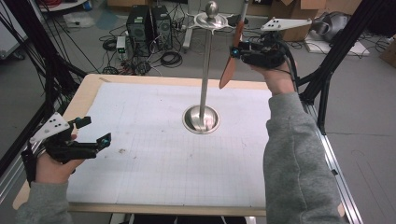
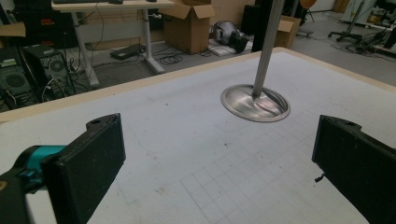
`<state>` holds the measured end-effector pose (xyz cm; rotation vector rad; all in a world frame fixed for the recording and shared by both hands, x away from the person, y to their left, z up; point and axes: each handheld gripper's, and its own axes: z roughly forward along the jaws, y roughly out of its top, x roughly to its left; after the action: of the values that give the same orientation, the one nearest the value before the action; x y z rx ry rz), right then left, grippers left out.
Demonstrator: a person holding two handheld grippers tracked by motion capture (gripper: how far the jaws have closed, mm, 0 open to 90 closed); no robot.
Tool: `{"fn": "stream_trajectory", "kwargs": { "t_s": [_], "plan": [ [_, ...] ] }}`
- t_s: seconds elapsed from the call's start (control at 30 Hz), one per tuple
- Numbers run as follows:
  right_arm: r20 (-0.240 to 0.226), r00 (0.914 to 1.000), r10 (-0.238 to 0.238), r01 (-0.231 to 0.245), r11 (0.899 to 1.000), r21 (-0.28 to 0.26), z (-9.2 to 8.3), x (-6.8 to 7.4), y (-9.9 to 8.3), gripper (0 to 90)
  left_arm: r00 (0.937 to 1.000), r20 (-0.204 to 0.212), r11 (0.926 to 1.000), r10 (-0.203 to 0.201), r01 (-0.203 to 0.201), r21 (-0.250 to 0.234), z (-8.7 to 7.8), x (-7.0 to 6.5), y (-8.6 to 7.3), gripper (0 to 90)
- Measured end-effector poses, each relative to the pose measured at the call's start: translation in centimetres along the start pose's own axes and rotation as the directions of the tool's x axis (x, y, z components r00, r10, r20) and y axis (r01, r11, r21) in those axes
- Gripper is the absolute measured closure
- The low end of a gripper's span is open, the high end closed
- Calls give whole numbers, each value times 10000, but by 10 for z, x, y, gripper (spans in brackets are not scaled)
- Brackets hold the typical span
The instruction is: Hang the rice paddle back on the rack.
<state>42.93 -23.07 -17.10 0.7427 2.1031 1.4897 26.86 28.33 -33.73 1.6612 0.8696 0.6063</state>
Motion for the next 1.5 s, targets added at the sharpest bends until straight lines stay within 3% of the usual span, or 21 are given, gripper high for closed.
{"fn": "stream_trajectory", "kwargs": {
  "t_s": [1.5],
  "plan": [
    [48, 9999, -141, 142, 9997, -189, 16, 5, 0, 647, 10000, 40, 10000, -12, 12, 57, 2, -2, -1, 30]
  ]
}}
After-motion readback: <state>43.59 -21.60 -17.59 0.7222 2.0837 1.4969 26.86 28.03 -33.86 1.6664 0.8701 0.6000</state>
